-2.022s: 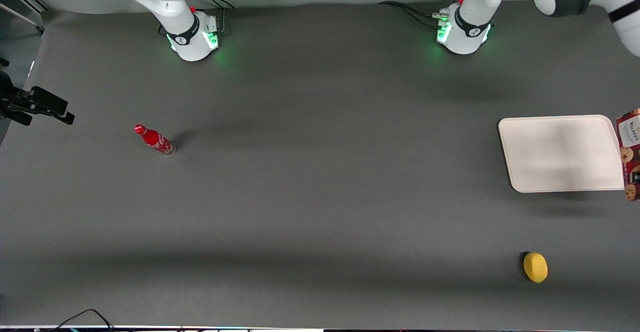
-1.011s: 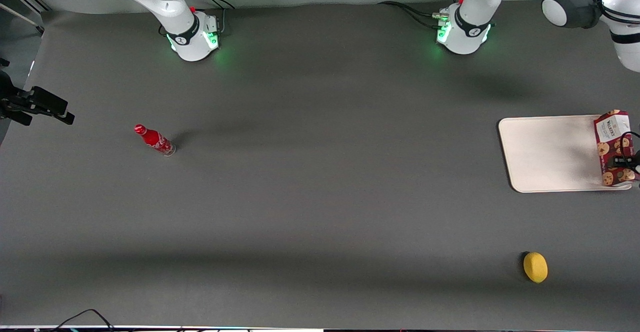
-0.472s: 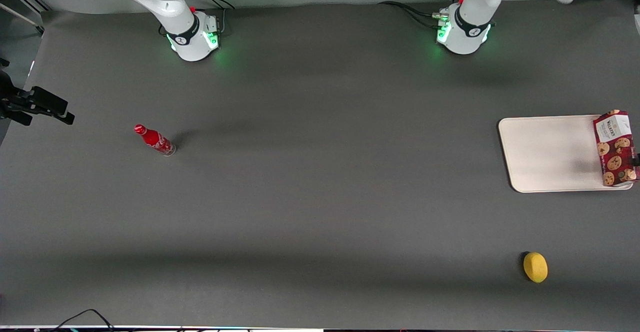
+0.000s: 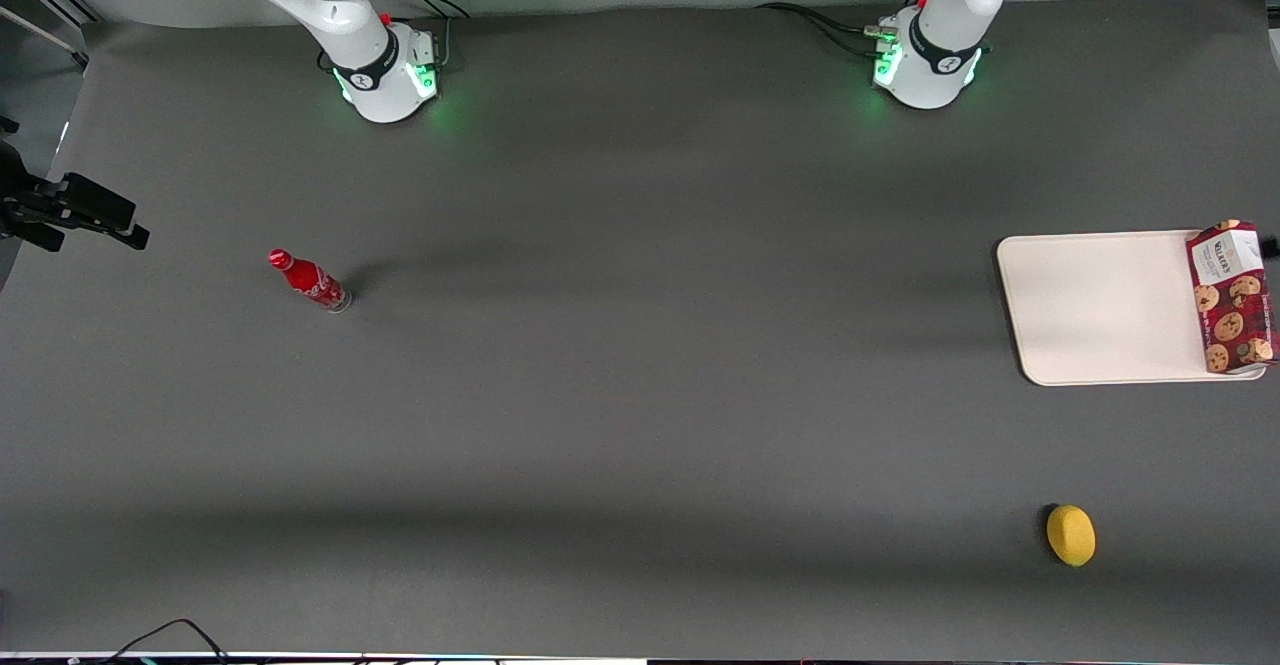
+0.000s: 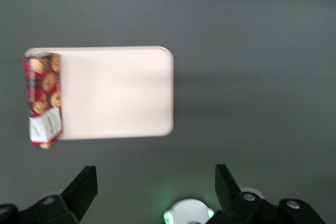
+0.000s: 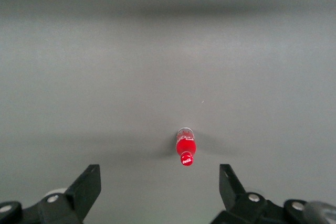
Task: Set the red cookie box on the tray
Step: 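Raise the left gripper away from the tray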
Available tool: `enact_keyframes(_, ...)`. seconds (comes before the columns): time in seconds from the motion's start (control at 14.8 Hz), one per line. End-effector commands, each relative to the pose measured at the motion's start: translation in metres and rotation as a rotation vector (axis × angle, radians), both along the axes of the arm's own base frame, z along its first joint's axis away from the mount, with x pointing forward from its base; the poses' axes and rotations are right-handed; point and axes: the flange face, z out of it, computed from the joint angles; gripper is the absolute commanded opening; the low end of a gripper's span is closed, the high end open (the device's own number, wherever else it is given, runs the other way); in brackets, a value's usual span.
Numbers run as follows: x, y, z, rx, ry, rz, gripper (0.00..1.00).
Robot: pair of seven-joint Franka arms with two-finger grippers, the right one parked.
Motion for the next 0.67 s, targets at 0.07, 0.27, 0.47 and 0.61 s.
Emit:
enact_keyframes(0.07, -0.055, -0.144, 0.029, 0.081, 0.028, -0.015, 1.00)
enact_keyframes(0.27, -0.095, -0.162, 0.008, 0.067, -0.024, -0.036, 1.00)
enact_keyframes(0.47, -0.088, -0.155, 0.021, 0.063, -0.050, -0.042, 1.00)
enact_keyframes(0.61, -0.081, -0.143, 0.021, 0.062, -0.053, -0.043, 1.00)
